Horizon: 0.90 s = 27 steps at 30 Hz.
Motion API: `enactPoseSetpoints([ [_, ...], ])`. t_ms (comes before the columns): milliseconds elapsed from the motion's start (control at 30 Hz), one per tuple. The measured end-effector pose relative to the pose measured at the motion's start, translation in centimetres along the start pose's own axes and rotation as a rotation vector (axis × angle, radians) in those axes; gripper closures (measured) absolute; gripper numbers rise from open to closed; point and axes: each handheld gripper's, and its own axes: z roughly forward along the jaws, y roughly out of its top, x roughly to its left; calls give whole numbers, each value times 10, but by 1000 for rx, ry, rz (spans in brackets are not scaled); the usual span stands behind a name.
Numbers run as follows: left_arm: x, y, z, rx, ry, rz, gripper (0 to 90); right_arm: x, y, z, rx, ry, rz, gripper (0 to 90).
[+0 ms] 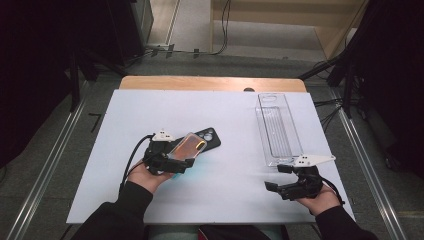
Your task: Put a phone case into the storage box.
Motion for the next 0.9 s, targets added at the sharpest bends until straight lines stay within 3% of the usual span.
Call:
enactPoseSetpoints([
  [267,-15,1,5,-16,-41,6,167,6,4,0,-20,-2,-14,148],
  [367,-20,1,7,-25,-34,12,167,6,5,0,-26,-7,-6,148],
  [533,-26,1,12,-65,-13,-3,167,6,9,-1,-45,3,52,149],
  [733,-31,2,17,-101,22,-11,167,11,13,0,-48,-7,58,148],
  [900,-34,0,23,-113,33,-22,167,13,15,-1,-51,-21,99,149],
])
